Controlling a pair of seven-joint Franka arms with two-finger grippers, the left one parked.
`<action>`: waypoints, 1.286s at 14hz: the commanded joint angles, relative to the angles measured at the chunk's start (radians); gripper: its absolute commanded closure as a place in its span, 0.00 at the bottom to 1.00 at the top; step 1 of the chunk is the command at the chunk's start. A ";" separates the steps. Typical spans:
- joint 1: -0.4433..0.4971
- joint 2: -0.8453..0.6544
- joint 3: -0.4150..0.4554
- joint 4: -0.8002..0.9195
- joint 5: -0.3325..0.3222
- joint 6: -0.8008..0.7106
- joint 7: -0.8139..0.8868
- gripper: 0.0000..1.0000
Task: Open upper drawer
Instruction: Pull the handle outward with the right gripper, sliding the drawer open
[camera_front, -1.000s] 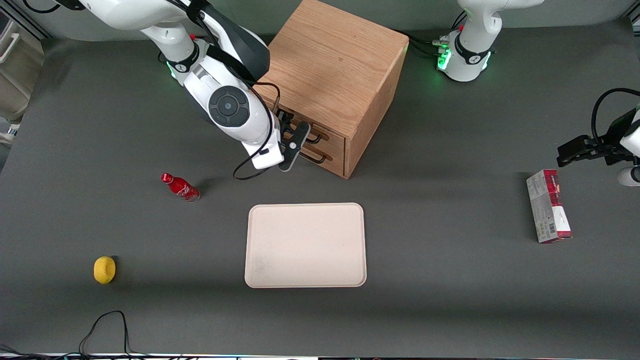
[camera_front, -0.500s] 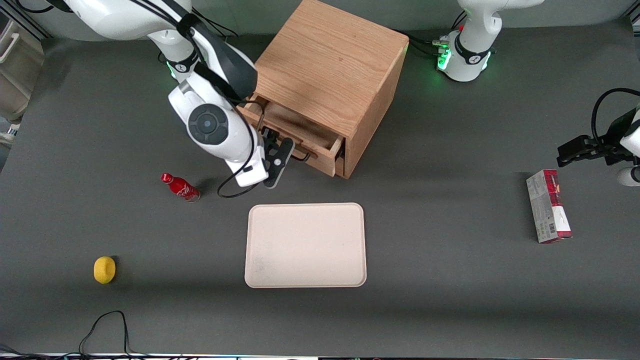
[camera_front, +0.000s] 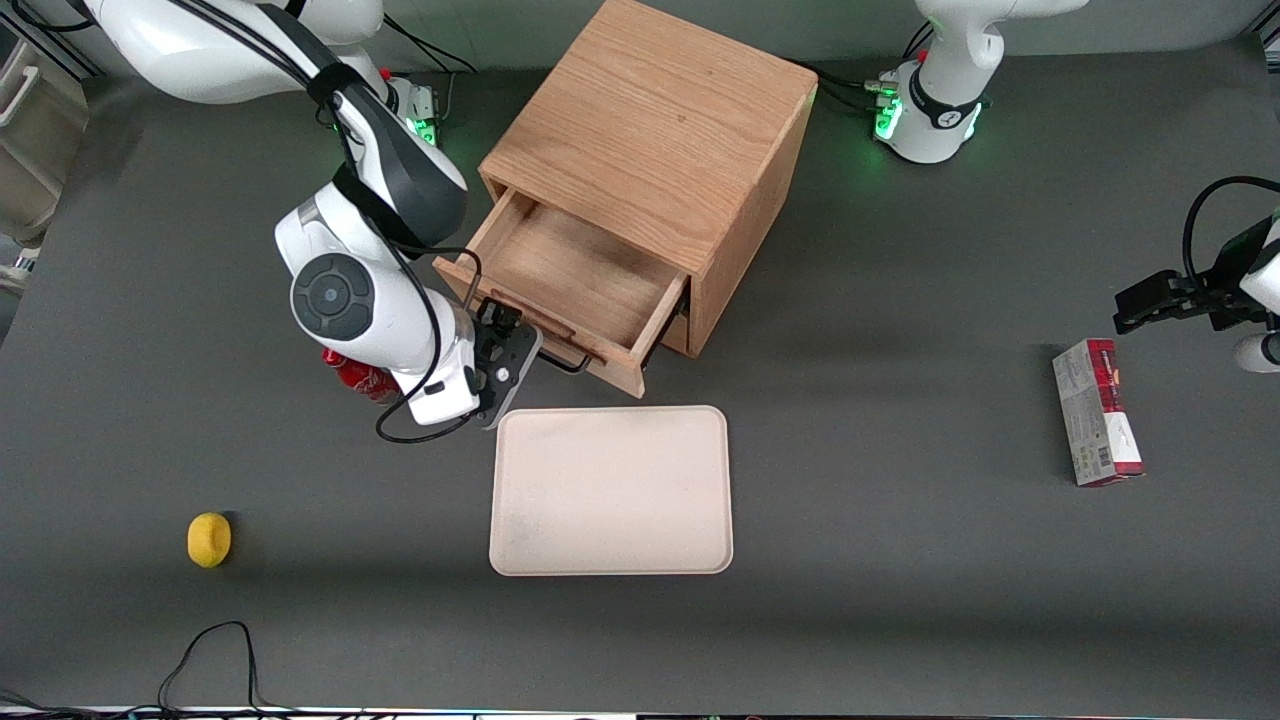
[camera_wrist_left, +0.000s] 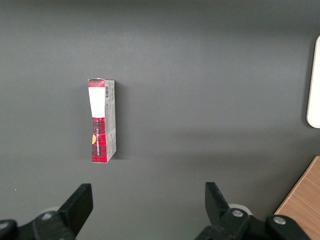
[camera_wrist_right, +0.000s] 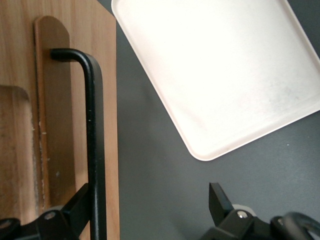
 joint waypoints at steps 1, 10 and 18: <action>0.009 0.049 -0.023 0.066 -0.043 -0.010 -0.012 0.00; 0.006 0.083 -0.086 0.154 -0.090 -0.010 -0.012 0.00; 0.005 -0.015 -0.230 0.281 -0.076 -0.121 0.029 0.00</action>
